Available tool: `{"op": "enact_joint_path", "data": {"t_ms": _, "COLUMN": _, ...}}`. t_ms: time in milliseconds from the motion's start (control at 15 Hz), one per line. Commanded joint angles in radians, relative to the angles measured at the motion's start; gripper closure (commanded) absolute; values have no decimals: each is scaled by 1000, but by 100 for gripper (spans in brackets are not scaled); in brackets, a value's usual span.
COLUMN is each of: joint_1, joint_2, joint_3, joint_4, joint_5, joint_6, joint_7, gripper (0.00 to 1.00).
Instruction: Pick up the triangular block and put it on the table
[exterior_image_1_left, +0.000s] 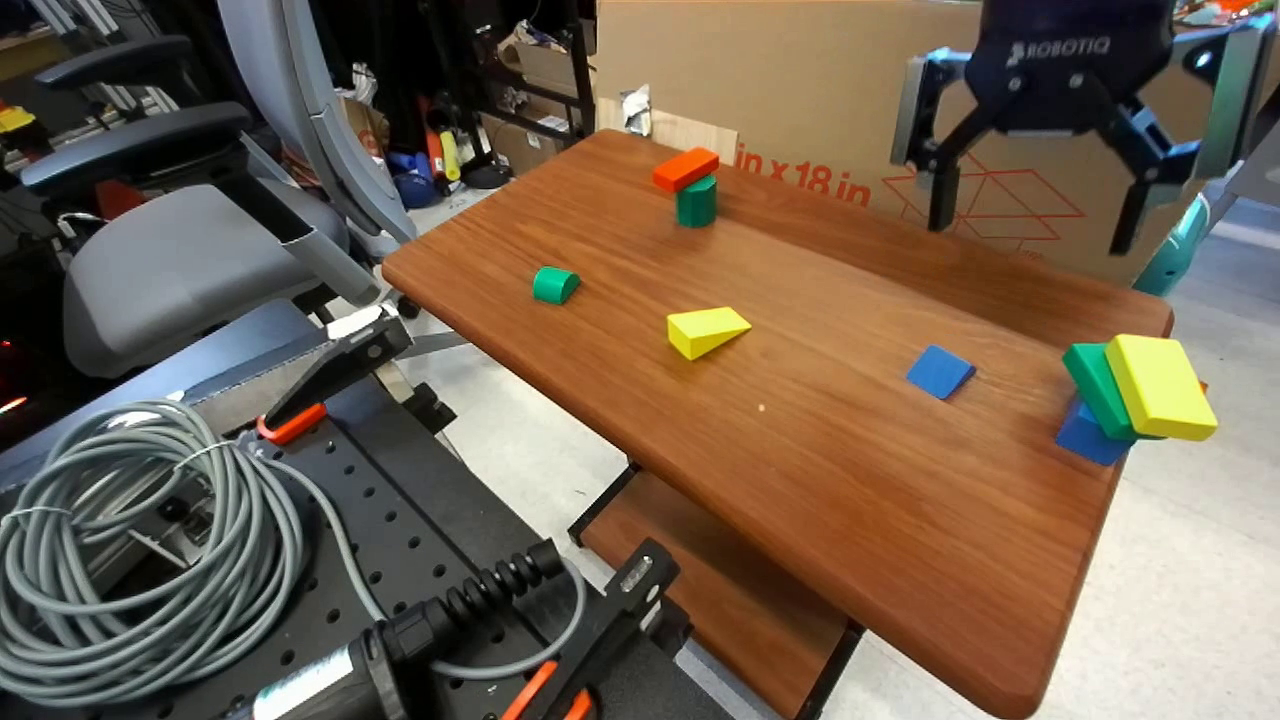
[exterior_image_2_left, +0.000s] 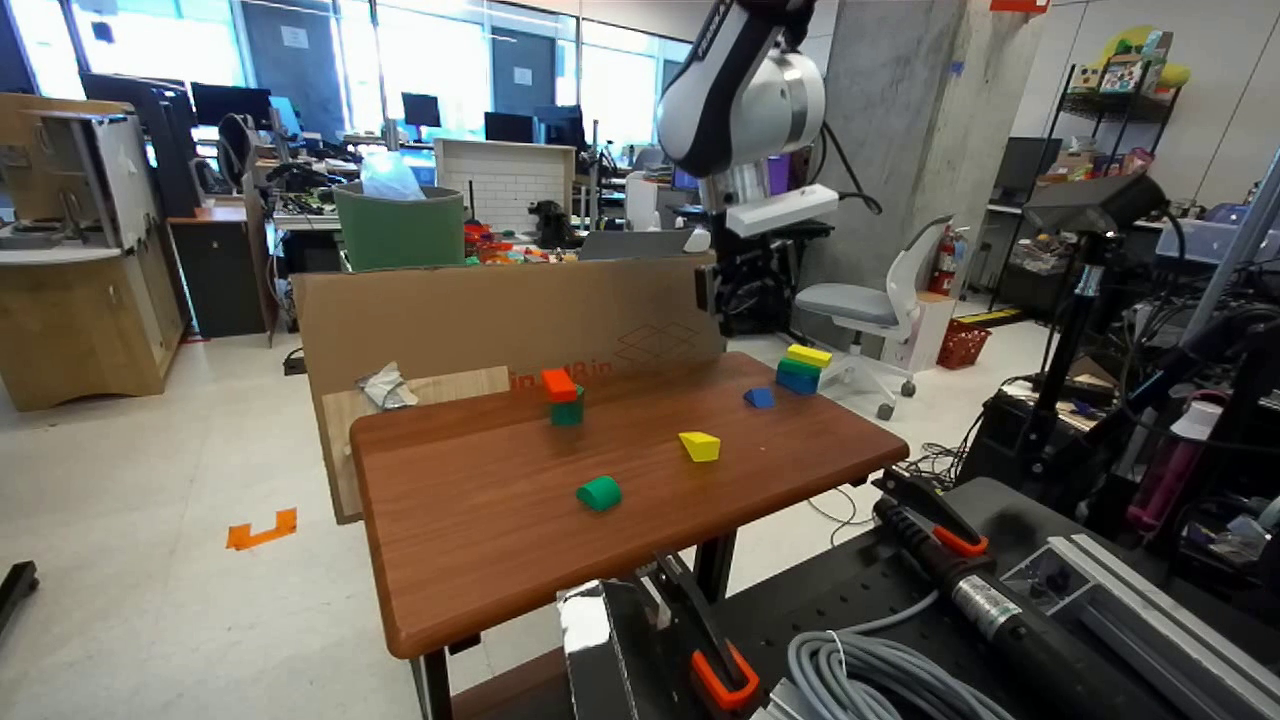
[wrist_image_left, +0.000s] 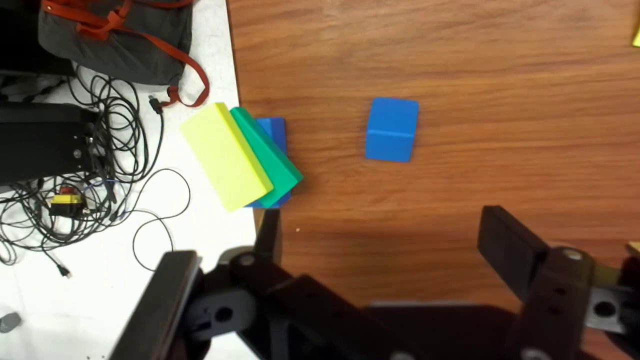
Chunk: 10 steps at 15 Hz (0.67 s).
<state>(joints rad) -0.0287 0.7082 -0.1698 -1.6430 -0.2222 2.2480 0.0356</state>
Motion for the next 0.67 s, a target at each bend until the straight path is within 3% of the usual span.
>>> {"op": "enact_joint_path", "data": {"t_ms": 0, "joint_1": -77, "joint_2": -232, "joint_3": 74, "joint_4": -158, "joint_5": 101, "joint_6": -6, "joint_7": -110, "gripper": 0}}
{"op": "enact_joint_path", "data": {"t_ms": 133, "joint_1": -116, "joint_2": -335, "joint_3": 100, "joint_4": -202, "joint_5": 184, "joint_6": -54, "joint_7": -184, "gripper": 0}}
{"op": "enact_joint_path", "data": {"t_ms": 267, "joint_1": -148, "joint_2": -430, "joint_3": 109, "joint_4": -224, "joint_5": 255, "joint_6": -178, "joint_7": -275, "gripper": 0}}
{"op": "enact_joint_path", "data": {"t_ms": 333, "joint_1": -108, "joint_2": -316, "joint_3": 83, "joint_4": -147, "joint_5": 196, "joint_6": -110, "joint_7": -197, "gripper": 0}}
{"op": "enact_joint_path", "data": {"t_ms": 600, "joint_1": -113, "joint_2": -343, "joint_3": 83, "joint_4": -160, "joint_5": 204, "joint_6": -128, "joint_7": -208, "gripper": 0}}
